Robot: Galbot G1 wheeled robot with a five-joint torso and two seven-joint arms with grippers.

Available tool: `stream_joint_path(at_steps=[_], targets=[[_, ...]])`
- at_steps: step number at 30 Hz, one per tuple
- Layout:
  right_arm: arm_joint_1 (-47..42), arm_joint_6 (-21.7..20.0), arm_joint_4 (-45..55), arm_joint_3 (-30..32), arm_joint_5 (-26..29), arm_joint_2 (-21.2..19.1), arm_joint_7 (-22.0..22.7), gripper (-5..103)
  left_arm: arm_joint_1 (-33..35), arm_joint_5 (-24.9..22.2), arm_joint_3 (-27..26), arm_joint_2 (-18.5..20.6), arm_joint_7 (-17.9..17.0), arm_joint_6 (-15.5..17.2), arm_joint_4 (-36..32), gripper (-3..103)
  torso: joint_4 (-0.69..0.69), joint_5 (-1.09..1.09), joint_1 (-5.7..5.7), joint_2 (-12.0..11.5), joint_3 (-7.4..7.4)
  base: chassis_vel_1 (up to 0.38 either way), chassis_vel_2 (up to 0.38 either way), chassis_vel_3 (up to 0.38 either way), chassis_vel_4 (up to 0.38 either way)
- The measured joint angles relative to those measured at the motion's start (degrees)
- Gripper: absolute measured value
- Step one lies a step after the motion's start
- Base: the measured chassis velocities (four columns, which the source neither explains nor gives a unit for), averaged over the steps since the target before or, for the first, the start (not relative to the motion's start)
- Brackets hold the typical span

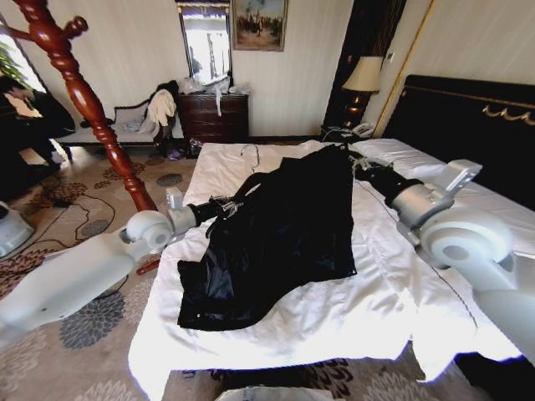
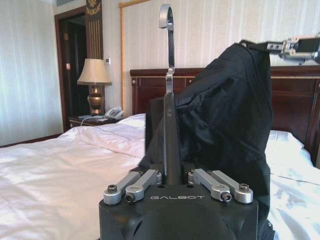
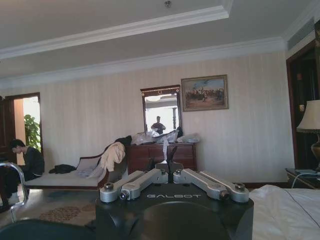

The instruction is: Pick up the clothes from the bed and hang them on the clothes hanger.

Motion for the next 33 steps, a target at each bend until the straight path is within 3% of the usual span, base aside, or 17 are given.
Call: stream_joint_path(at_steps=[14,26,30,33], targets=[[2.3,-0.6,4.5,0.0,6.5,-0.5,2.9,0,-0.3,-0.9,-2.0,-2.8,-5.0,0.0,1.5,16,-0.04,-0.01,0.00,0.0,0.00,0.000,0.000,0.000,0.000],[5.7,-0.6,1.8,-1.2,6.8,-0.1,2.8,0,1.0,-1.1,2.6,-1.2,-4.5,0.4,-6.0,16,-0.01,0.00,0.00,0.0,0.00,0.000,0.000,0.000,0.000],[6.1,-0.6,2.4,-1.3,7.3,-0.1,2.9,0,0.9,-0.6,3.6,-2.5,-5.3,0.5,-5.9,16,-0.02,0.00,0.00,0.0,0.00,0.000,0.000,0.000,0.000],[6.0,-0.4,3.3,-1.3,8.2,-0.3,3.1,0,0.2,-1.0,5.0,-5.8,-7.8,1.1,-4.7,16,-0.03,0.00,0.00,0.0,0.01,0.000,0.000,0.000,0.000]])
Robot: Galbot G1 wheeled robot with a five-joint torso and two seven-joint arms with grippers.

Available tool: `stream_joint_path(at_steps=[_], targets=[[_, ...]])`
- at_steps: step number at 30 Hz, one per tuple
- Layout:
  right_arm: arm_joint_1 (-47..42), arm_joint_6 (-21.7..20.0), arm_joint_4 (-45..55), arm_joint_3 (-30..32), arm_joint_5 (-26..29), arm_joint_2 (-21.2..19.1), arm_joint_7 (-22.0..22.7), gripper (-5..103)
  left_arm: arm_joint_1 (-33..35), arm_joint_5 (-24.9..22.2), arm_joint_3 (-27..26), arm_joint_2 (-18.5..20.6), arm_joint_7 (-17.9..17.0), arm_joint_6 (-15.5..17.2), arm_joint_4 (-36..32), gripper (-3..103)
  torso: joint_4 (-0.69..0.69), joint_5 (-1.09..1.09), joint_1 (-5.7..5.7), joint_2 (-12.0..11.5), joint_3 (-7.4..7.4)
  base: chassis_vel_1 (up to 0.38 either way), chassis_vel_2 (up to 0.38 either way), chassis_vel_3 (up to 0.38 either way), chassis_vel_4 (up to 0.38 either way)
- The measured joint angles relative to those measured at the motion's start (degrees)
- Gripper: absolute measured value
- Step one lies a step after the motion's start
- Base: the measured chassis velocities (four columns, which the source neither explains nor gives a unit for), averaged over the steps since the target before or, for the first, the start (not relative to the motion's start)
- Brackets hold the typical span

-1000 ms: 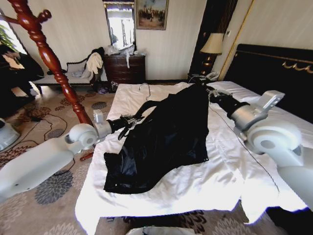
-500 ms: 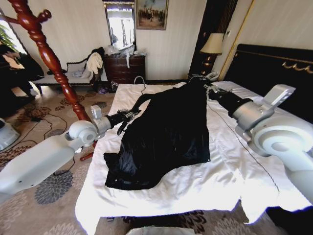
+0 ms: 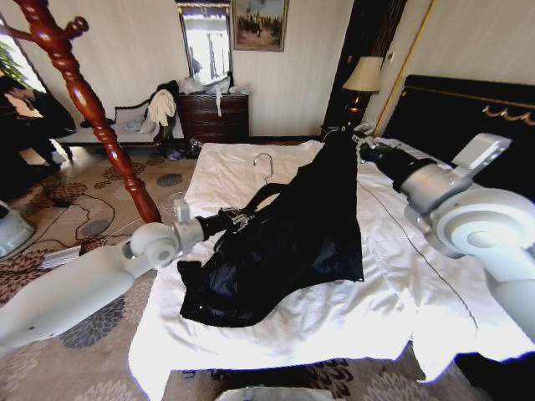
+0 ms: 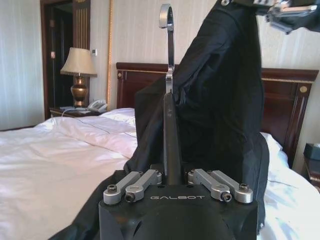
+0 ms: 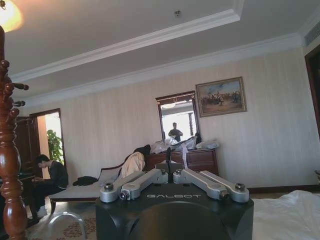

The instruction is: Pick up the clothes from the bed and hang them on the clothes hanger.

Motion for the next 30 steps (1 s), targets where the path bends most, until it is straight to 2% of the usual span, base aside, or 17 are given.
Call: stream_joint_path(at_steps=[3,11,22,30], targets=[[-0.4,0.1,0.9,0.3,1.1,-0.2,0.4,0,-1.1,-0.6,1.3,-3.4,-2.5,0.5,2.0,16,-0.01,0.00,0.00,0.0,0.00,0.000,0.000,0.000,0.000],[-3.2,0.3,3.7,1.3,3.1,-0.3,1.4,0,-3.5,-2.5,2.6,-7.9,-5.5,1.0,6.1,16,0.01,0.00,0.00,0.0,0.00,0.000,0.000,0.000,0.000],[-5.7,0.3,5.2,0.4,1.8,1.5,1.3,0,-6.5,-3.6,5.3,-15.7,-7.8,1.1,8.0,16,0.00,0.01,0.00,0.0,-0.01,0.000,0.000,0.000,0.000],[-9.8,0.3,6.5,1.2,0.7,1.5,0.9,0,-8.5,-4.1,5.8,-18.7,-8.2,1.1,11.0,16,0.01,0.00,0.00,0.0,-0.01,0.000,0.000,0.000,0.000]])
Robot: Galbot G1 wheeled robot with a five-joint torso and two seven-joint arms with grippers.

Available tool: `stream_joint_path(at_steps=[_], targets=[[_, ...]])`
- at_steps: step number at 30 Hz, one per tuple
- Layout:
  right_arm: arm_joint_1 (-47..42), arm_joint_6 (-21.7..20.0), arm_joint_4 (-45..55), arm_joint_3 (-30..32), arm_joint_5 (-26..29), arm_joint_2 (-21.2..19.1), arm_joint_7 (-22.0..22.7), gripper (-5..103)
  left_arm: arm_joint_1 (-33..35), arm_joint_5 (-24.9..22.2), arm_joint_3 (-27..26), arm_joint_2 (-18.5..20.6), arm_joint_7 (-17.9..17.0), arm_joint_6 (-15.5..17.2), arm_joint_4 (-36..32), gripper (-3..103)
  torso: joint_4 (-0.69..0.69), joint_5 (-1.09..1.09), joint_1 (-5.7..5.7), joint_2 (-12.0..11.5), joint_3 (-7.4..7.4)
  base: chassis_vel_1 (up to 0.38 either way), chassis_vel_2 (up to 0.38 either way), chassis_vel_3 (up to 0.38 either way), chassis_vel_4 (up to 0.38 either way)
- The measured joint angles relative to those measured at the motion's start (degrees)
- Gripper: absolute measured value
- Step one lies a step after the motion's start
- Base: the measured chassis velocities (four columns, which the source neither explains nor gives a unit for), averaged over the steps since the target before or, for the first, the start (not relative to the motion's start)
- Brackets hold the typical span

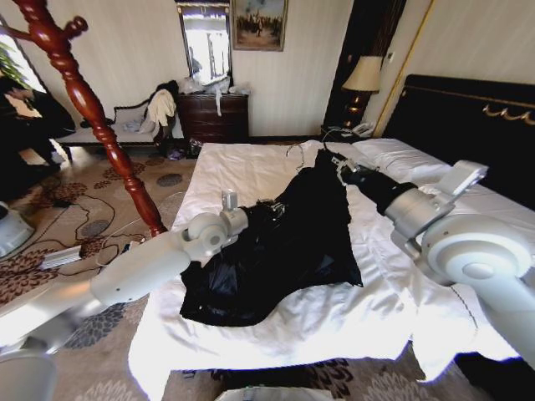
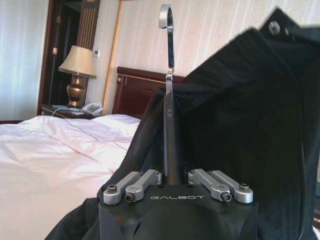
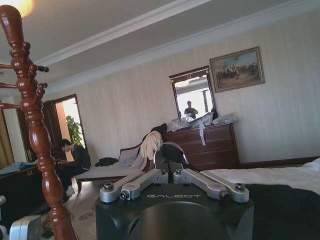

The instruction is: Pick up the clothes from the bed and hang them on the clothes hanger.

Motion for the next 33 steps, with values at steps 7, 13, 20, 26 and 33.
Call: stream_joint_path(at_steps=[7,13,20,26,33], targets=[[-2.9,-0.2,-0.6,0.0,-3.4,0.7,-1.3,0,-0.3,-1.0,0.5,-0.3,-0.2,-0.2,-0.8,16,0.00,0.00,0.00,0.0,0.00,0.000,0.000,0.000,0.000],[-6.7,-0.7,0.1,-0.4,-7.1,0.9,-3.8,0,0.2,-1.5,-0.1,0.7,-0.2,-0.4,-2.1,16,-0.01,-0.01,0.00,0.0,0.00,0.000,0.000,0.000,0.000],[-12.6,-0.6,2.3,0.4,-11.9,2.0,-5.7,0,-0.5,-2.0,-1.2,3.8,0.0,-0.4,-3.7,16,0.01,-0.01,0.00,0.0,0.00,0.000,0.000,0.000,0.000],[-16.0,-0.8,4.6,1.5,-12.5,1.8,-7.5,13,0.3,-2.4,-2.0,5.0,0.0,-0.7,-4.8,16,-0.01,-0.01,0.00,0.0,0.00,0.000,0.000,0.000,0.000],[-23.1,-0.8,4.8,5.3,-14.2,1.8,-9.2,40,2.0,-2.1,-3.3,7.2,0.1,-0.9,-5.5,16,-0.01,-0.01,0.00,0.0,0.00,0.000,0.000,0.000,0.000]])
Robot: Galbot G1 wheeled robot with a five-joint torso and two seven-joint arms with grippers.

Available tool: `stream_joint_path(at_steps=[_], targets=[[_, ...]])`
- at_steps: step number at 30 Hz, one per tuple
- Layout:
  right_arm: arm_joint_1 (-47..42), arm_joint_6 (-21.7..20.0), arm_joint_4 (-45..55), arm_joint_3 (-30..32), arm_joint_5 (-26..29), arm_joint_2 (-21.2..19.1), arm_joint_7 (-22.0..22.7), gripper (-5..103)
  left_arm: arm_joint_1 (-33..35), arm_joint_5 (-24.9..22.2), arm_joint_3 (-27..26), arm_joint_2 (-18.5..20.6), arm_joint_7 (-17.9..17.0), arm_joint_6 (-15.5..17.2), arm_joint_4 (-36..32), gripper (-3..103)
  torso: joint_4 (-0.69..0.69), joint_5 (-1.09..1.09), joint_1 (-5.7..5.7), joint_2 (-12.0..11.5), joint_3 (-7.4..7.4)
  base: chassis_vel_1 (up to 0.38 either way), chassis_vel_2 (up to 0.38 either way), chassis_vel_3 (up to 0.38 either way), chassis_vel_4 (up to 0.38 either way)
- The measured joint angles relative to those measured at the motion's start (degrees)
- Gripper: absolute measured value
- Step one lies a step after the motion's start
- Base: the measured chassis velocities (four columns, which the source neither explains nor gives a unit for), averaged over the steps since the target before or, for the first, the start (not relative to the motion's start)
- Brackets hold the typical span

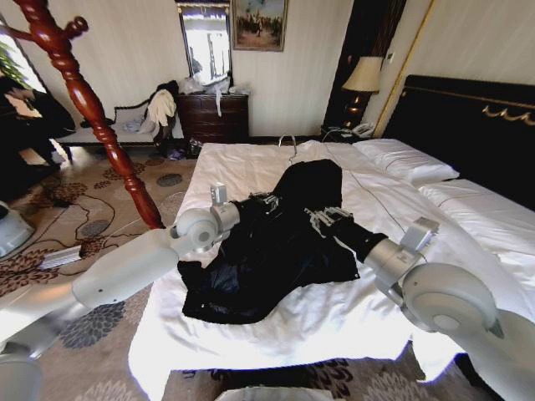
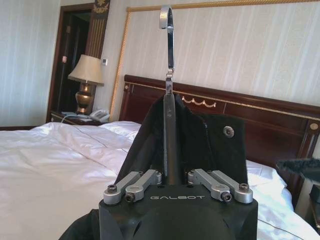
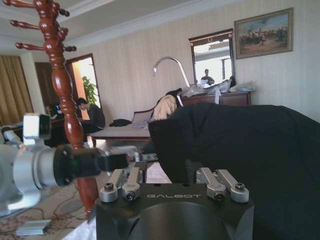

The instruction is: Pick up the clothes from the bed and hang them on the clothes hanger.

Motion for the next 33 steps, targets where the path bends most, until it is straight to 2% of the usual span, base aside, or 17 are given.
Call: stream_joint_path(at_steps=[1,4,5,7,8,10,11,13,14,15,16,17,20,21,22,28,33], targets=[[0.0,0.0,0.0,0.0,0.0,0.0,0.0,40,0.0,0.0,0.0,0.0,0.0,0.0,0.0,16,0.00,0.00,0.00,0.0,0.00,0.000,0.000,0.000,0.000],[-3.3,0.0,0.0,3.5,-1.3,0.0,-0.3,50,0.3,0.0,-0.7,1.1,0.0,-0.2,-0.4,16,-0.01,0.00,0.00,0.0,0.00,0.000,0.000,0.000,0.000],[-5.6,0.1,0.0,6.4,-3.4,-0.3,-0.3,61,0.5,-0.2,-1.1,2.1,0.2,-0.3,-1.0,16,0.00,0.00,0.00,0.0,0.00,0.000,0.000,0.000,0.000],[-6.7,0.3,-0.1,7.8,-4.7,-0.5,-0.5,61,0.6,-0.3,-1.2,2.7,0.3,-0.3,-1.4,16,0.01,0.01,0.00,0.0,0.00,0.000,0.000,0.000,0.000],[-8.1,0.2,-0.5,9.8,-6.6,-1.1,-0.9,66,0.7,-0.4,-1.3,3.4,0.4,-0.4,-1.9,16,0.01,0.00,0.00,0.0,0.00,0.000,0.000,0.000,0.000],[-11.5,-0.2,-2.5,13.9,-13.3,-2.6,-2.2,77,1.1,-0.6,-1.6,4.7,0.5,-0.5,-3.0,16,0.00,-0.01,0.00,0.0,0.00,0.000,0.000,0.000,0.000],[-11.5,-0.2,-2.5,13.9,-13.3,-2.6,-2.2,77,1.1,-0.6,-1.6,4.7,0.5,-0.5,-3.0,16,0.00,-0.01,0.00,0.0,0.00,0.000,0.000,0.000,0.000],[-13.8,-0.6,-4.6,16.3,-20.0,-3.9,-3.5,88,1.4,-0.7,-1.7,5.6,0.6,-0.6,-3.9,16,-0.01,0.01,0.00,0.0,0.00,0.000,0.000,0.000,0.000],[-14.4,-0.5,-5.4,16.9,-22.6,-4.3,-4.1,88,1.5,-0.7,-1.8,5.9,0.7,-0.6,-4.2,16,-0.01,0.00,0.00,0.0,0.00,0.000,0.000,0.000,0.000],[-15.5,-0.3,-7.6,18.1,-30.8,-5.5,-5.8,93,1.7,-0.7,-2.1,6.8,0.9,-0.6,-5.0,16,0.00,0.01,0.00,0.0,0.00,0.000,0.000,0.000,0.000],[-15.7,0.0,-8.5,18.2,-34.0,-6.2,-6.5,97,1.8,-0.9,-2.2,7.2,0.9,-0.7,-5.4,16,0.00,0.01,0.00,0.0,0.00,0.000,0.000,0.000,0.000],[-15.7,0.0,-8.5,18.2,-34.0,-6.2,-6.5,97,1.8,-0.9,-2.2,7.2,0.9,-0.7,-5.4,16,0.00,0.01,0.00,0.0,0.00,0.000,0.000,0.000,0.000],[-15.0,0.9,-10.8,17.8,-41.5,-8.0,-8.2,99,1.8,-1.0,-2.3,8.3,1.3,-0.7,-6.3,16,0.00,0.01,0.00,0.0,0.00,0.000,0.000,0.000,0.000],[-12.9,2.0,-12.5,15.7,-46.5,-9.2,-9.3,100,1.8,-1.0,-2.3,8.9,1.4,-0.7,-7.1,16,0.01,0.00,0.00,0.0,0.00,0.000,0.000,0.000,0.000],[-12.1,2.3,-13.0,14.8,-48.0,-9.6,-9.7,100,1.8,-1.0,-2.2,9.0,1.5,-0.7,-7.3,16,0.02,0.01,0.00,0.0,0.00,0.000,0.000,0.000,0.000],[-9.2,3.4,-16.1,11.6,-54.6,-11.1,-11.0,100,0.8,-0.5,-1.1,8.3,1.5,-0.7,-8.2,16,-0.02,0.01,0.00,0.0,0.00,0.000,0.000,0.000,0.000],[-8.3,4.3,-16.8,11.0,-56.0,-12.0,-11.6,100,0.4,-0.1,0.0,8.3,1.7,-0.6,-9.1,16,0.00,0.00,0.01,0.0,0.00,0.000,0.000,0.000,0.000]])
